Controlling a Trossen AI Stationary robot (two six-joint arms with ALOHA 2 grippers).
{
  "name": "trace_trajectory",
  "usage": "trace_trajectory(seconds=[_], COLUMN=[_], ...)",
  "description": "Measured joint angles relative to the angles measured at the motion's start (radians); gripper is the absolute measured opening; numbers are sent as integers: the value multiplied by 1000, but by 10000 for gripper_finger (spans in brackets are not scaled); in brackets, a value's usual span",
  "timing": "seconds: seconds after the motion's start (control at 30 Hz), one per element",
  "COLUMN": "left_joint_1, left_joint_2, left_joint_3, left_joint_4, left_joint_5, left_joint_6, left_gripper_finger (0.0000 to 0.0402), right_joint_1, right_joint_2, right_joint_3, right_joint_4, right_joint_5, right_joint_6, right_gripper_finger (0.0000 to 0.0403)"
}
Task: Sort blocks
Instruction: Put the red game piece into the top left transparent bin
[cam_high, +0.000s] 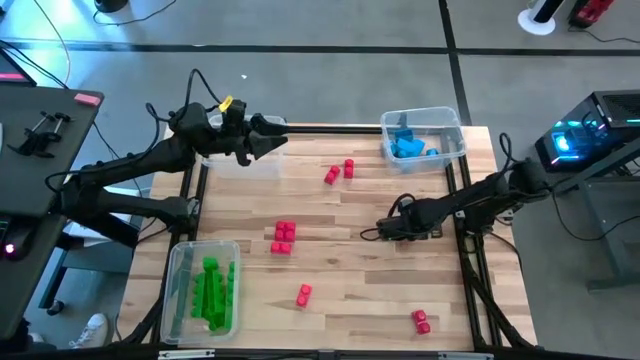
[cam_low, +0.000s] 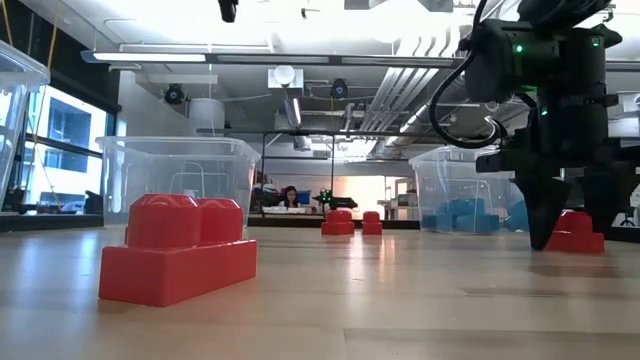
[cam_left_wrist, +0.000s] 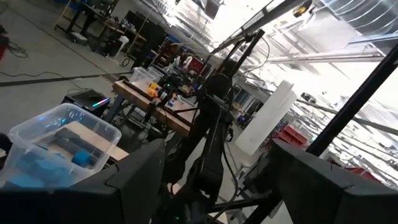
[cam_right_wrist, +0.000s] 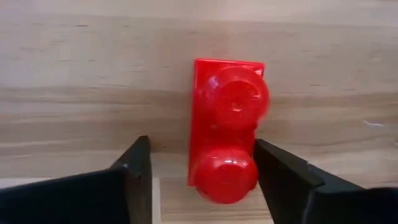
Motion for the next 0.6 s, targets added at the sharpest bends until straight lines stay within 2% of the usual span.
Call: trace_trajectory(seconds=[0.1,0.27,0.3,0.37,0.47,0.6], left_joint_1=[0,-1,0,0,0,0], left_joint_2=[0,0,0,-4,-18,-39], left_joint_3=[0,0,0,0,0,0], left_joint_4=[0,1,5,40,180,377], left_joint_5=[33,70,78,105,142,174], left_joint_6=[14,24,17,-17,-95,-118], left_gripper_finger=[272,272,272,272,272,272], right_joint_1=[0,1,1,-2,-13,-27], right_joint_2=[10,-15,-25,-50,-116,-198], right_joint_3=[0,0,0,15,76,189], right_joint_4=[-2,-35,-50,-79,-88,1], right_joint_5=[0,37,53,89,174,359], right_joint_6=[-6,-69,-86,-114,-184,-365], right_gripper_finger=[151,27,16,19,13,7])
